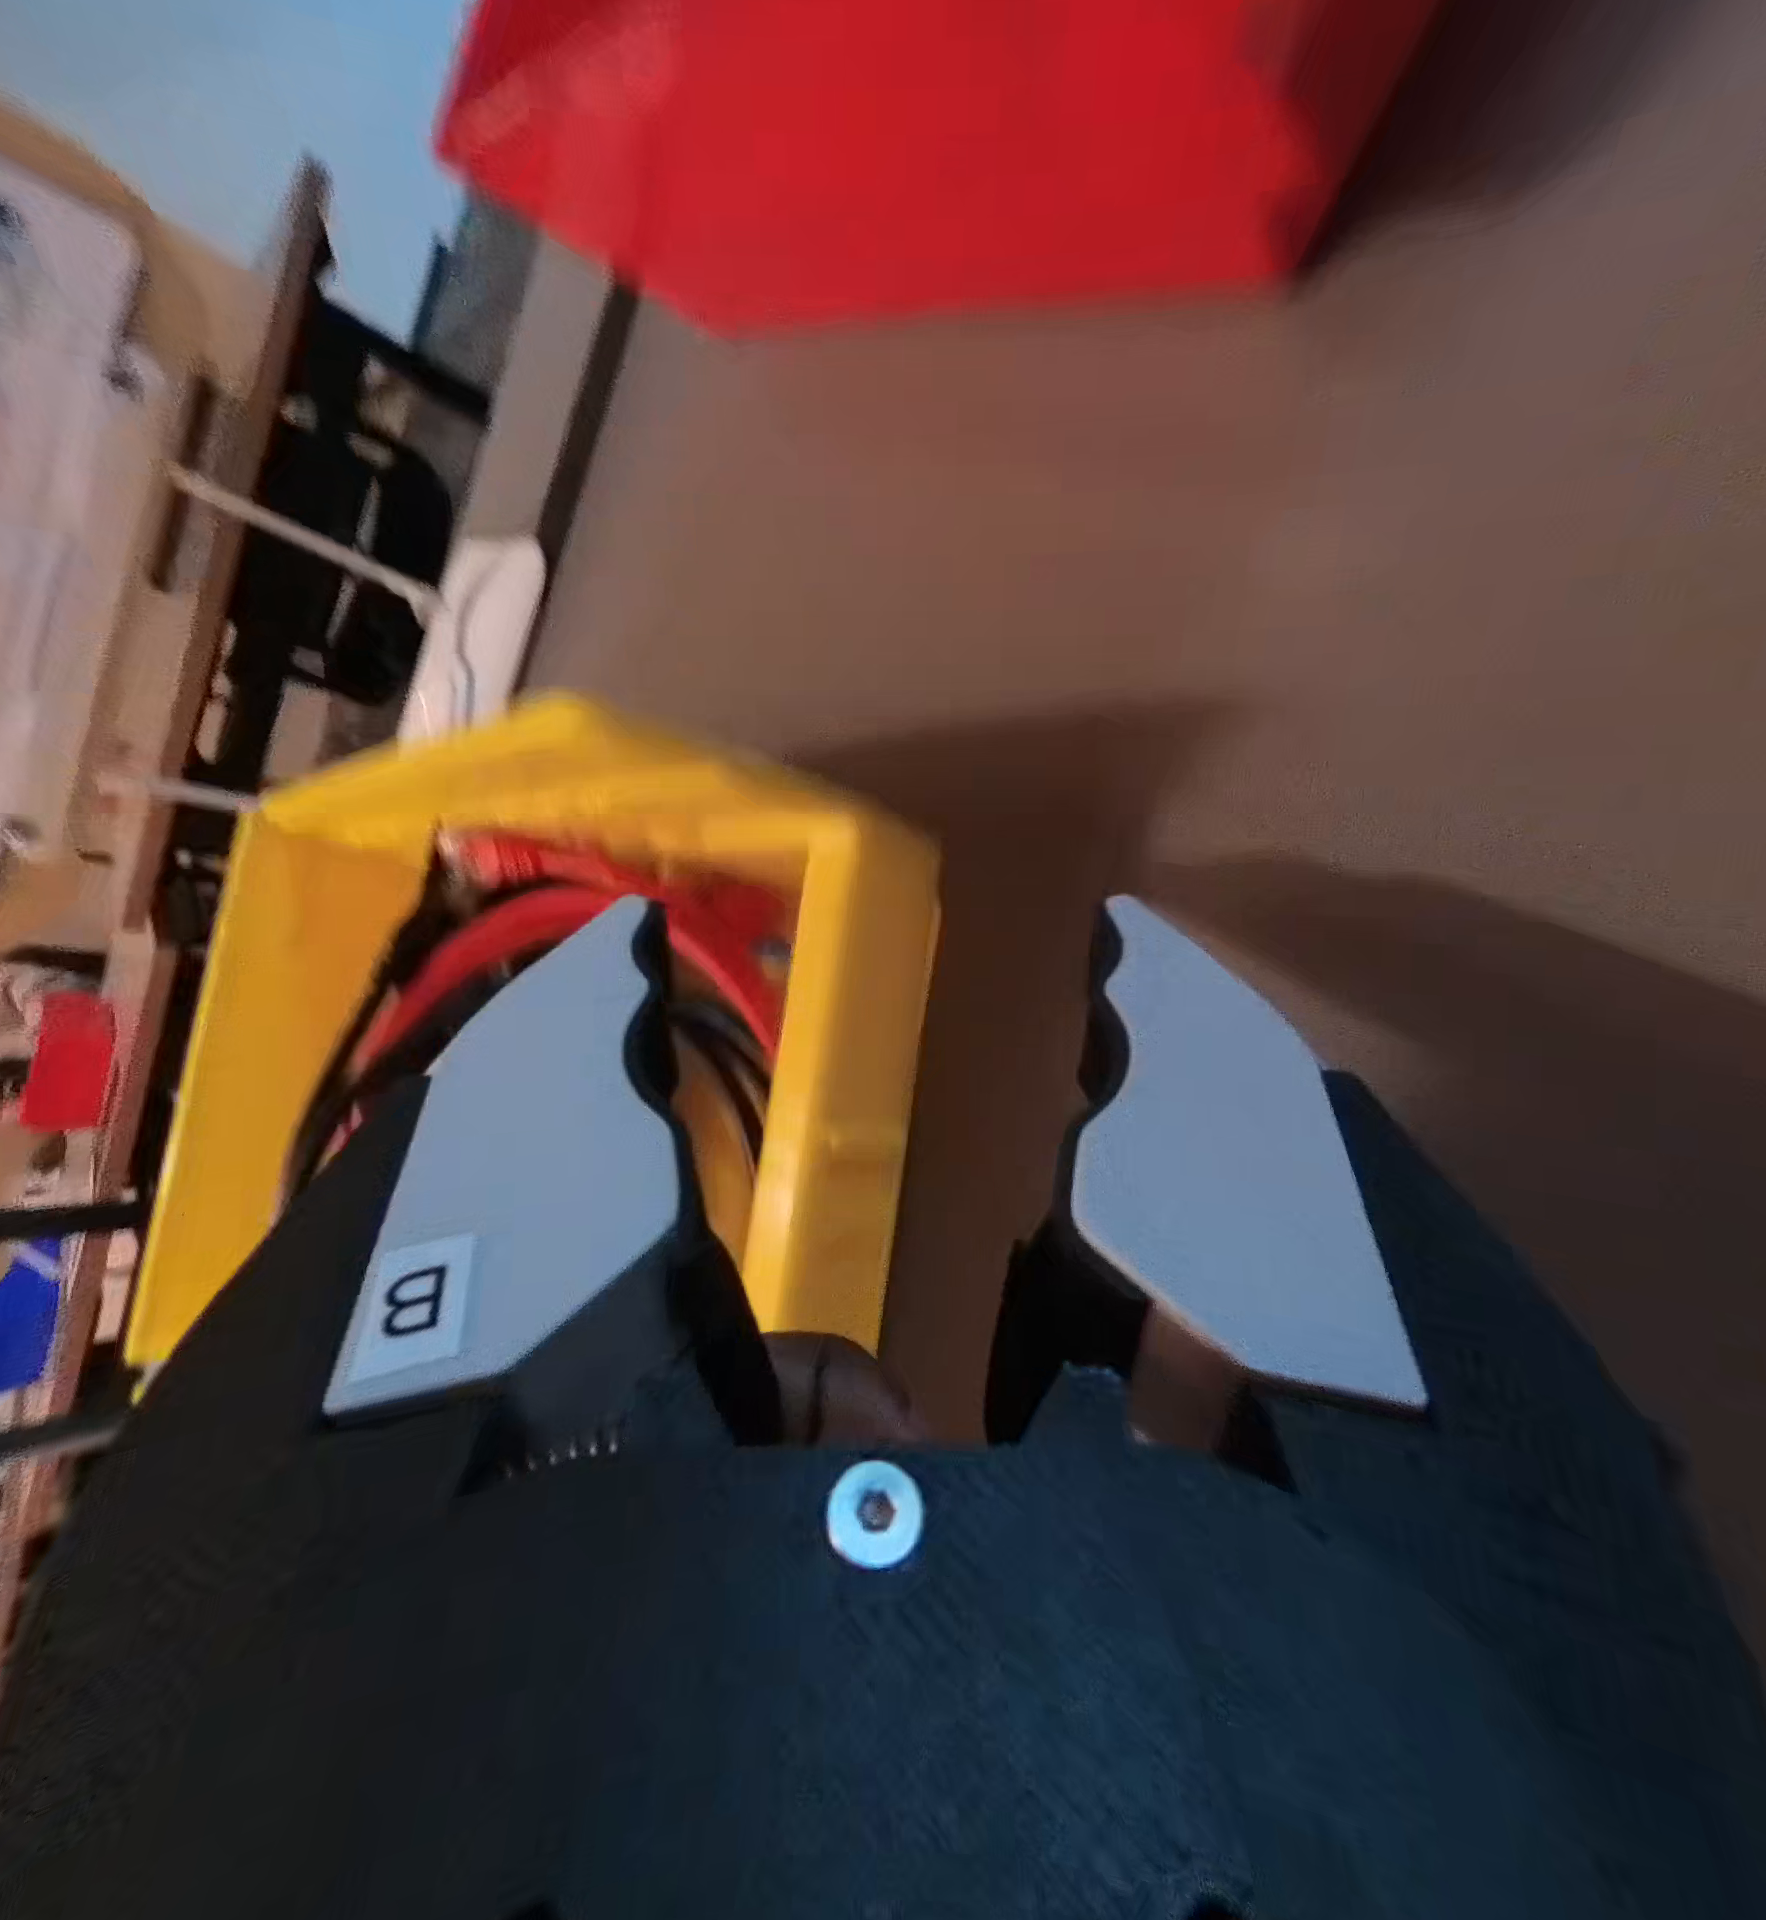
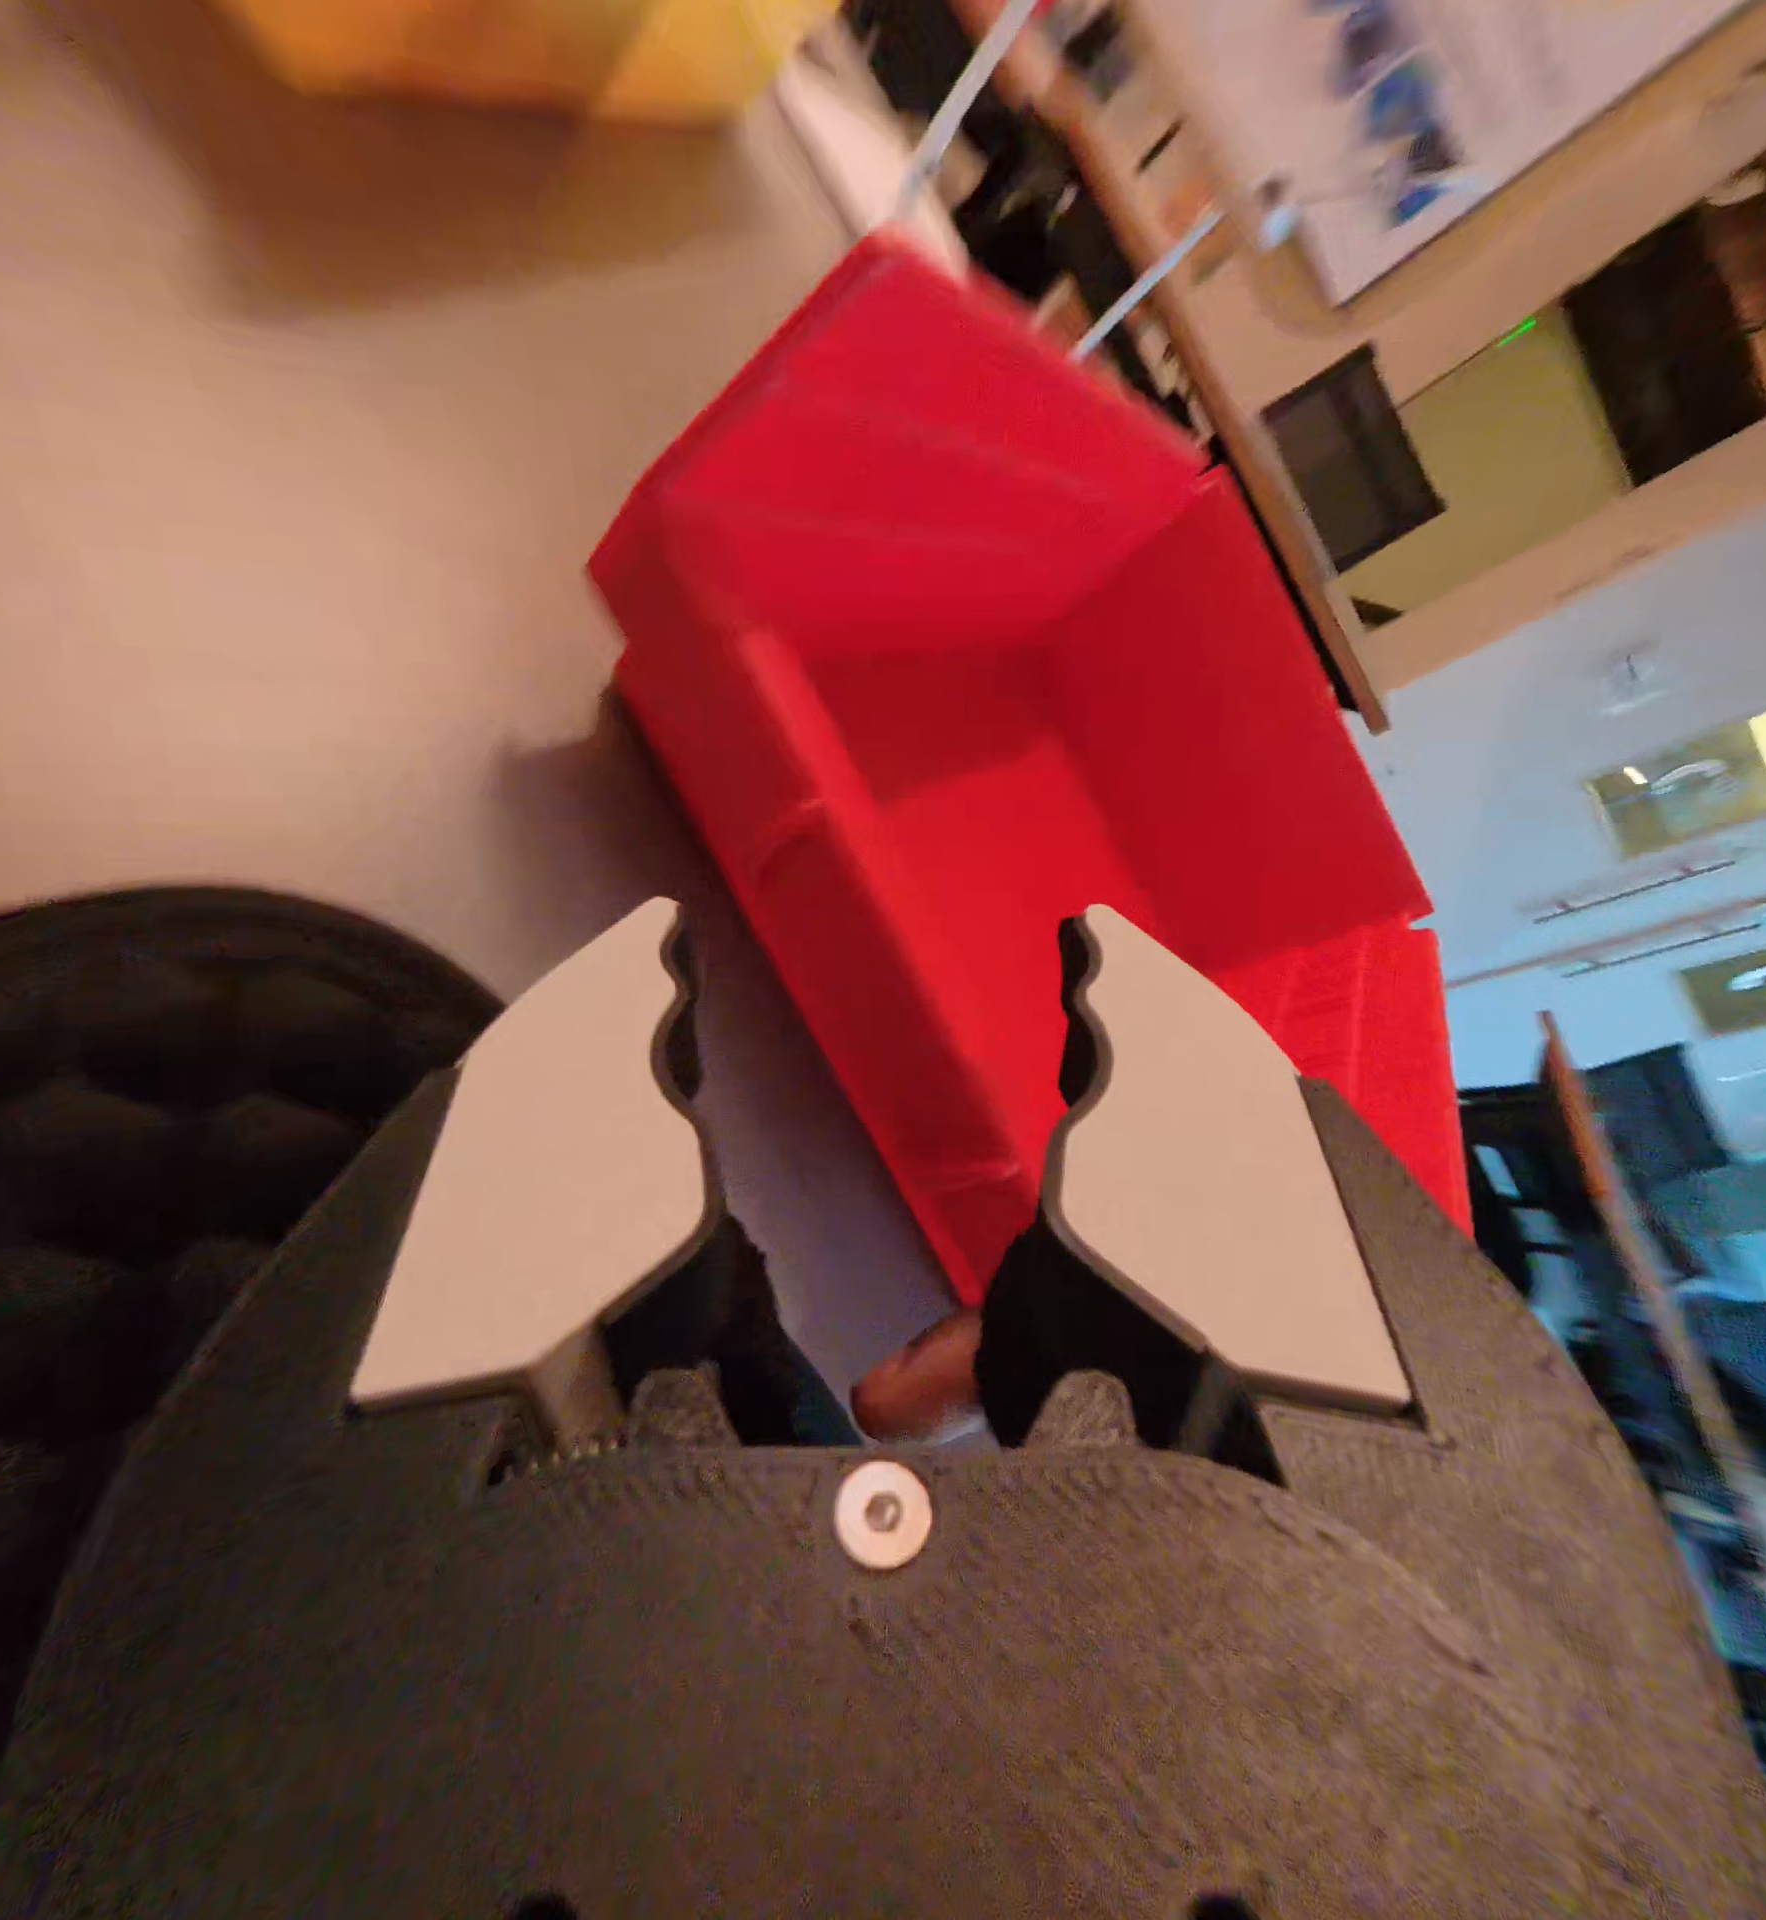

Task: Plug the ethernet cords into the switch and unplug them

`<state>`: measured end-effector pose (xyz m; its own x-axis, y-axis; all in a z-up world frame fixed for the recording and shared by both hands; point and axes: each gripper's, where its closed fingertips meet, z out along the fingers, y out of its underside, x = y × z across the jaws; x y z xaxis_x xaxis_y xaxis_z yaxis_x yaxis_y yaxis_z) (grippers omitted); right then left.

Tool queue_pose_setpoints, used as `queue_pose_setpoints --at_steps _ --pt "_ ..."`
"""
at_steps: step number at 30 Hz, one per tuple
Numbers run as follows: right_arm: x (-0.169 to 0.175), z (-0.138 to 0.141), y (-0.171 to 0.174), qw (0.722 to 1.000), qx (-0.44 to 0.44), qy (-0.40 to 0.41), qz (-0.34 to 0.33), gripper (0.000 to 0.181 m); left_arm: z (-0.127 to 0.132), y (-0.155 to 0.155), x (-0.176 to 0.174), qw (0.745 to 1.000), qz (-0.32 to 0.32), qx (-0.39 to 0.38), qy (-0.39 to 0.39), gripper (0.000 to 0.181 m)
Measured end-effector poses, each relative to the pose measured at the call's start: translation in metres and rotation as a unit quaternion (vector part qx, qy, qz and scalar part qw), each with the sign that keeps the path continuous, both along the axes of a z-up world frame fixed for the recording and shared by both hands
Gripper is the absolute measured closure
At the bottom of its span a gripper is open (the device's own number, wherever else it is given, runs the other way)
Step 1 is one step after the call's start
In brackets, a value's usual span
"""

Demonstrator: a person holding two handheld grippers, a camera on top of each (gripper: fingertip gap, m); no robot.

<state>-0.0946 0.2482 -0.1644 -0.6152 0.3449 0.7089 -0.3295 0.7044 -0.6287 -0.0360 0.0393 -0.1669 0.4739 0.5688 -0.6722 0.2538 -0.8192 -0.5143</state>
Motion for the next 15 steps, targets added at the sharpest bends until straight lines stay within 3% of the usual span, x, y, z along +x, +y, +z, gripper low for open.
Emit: queue_pose_setpoints --at_steps 3,6,9,15 --pt "-0.001 -0.010 -0.006 0.996 0.074 0.043 -0.016 0.129 -0.022 -0.039 0.010 0.999 0.035 0.002 -0.038 0.116" --pt "-0.004 -0.014 -0.005 0.994 0.095 0.041 -0.036 0.135 -0.022 -0.073 0.016 0.996 0.075 -0.017 -0.041 0.131" --pt "-0.012 -0.016 0.005 0.992 0.103 0.032 -0.068 0.145 -0.031 -0.083 0.028 0.994 0.069 0.007 -0.086 0.146" --pt "-0.024 -0.017 0.023 0.984 0.138 0.032 -0.112 0.146 -0.031 -0.125 0.052 0.991 0.084 0.031 -0.099 0.143"
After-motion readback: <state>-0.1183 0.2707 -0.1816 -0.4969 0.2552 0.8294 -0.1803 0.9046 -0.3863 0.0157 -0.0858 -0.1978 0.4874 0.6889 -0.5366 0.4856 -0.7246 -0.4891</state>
